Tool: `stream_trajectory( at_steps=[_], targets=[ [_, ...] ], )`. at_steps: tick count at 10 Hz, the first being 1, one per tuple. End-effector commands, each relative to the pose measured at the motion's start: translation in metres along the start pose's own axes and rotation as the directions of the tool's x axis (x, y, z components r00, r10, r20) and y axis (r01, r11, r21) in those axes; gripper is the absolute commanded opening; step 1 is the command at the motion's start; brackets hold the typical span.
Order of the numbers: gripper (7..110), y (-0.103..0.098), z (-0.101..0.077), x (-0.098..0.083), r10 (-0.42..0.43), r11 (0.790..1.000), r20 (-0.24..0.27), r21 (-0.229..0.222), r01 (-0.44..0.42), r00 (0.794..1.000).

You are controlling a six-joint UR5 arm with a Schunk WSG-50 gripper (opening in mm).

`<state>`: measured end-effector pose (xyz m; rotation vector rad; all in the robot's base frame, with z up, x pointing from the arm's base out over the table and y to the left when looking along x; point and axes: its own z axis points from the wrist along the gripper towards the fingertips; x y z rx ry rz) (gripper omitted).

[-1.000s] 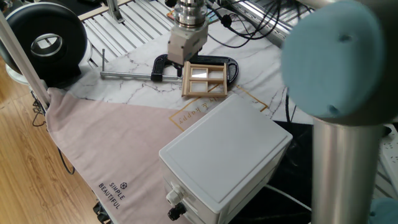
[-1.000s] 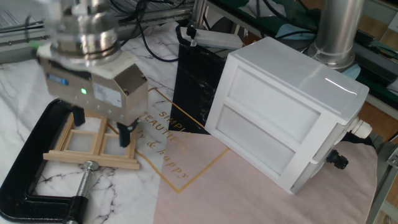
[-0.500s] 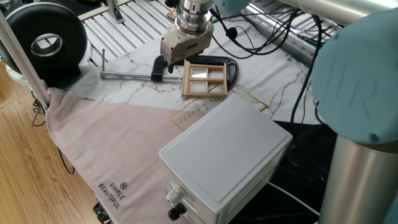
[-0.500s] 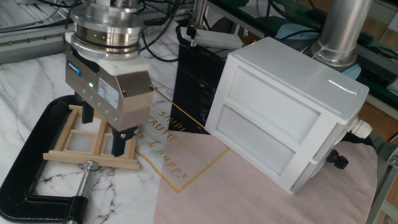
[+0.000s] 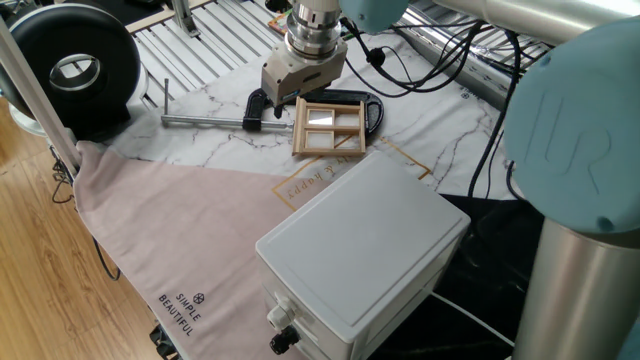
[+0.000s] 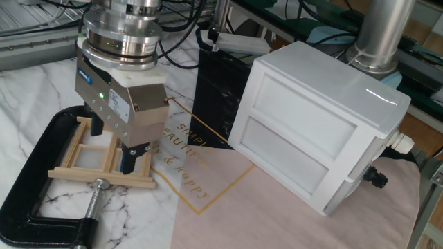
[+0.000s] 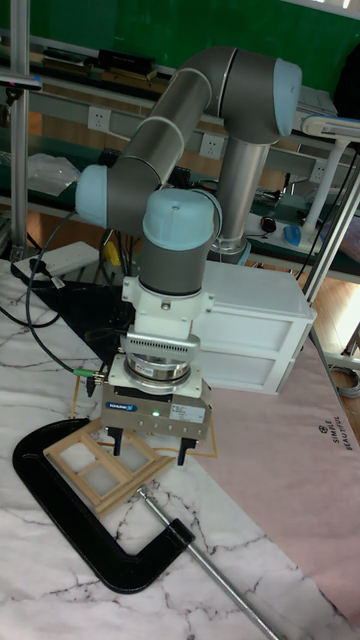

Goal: Open a sliding window

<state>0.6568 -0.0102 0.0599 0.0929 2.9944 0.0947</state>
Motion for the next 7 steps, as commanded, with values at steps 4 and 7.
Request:
stream_trajectory(
  at_steps=[4,7],
  targets=[
    [7,-0.0063,0.0043,-0.0053,-0.016,1.0,0.008,-0.014,0.016,1.0],
    [7,-0.0028,0.0047,-0.0043,-0.011,1.0,0.003,-0.028,0.011,1.0]
  ],
)
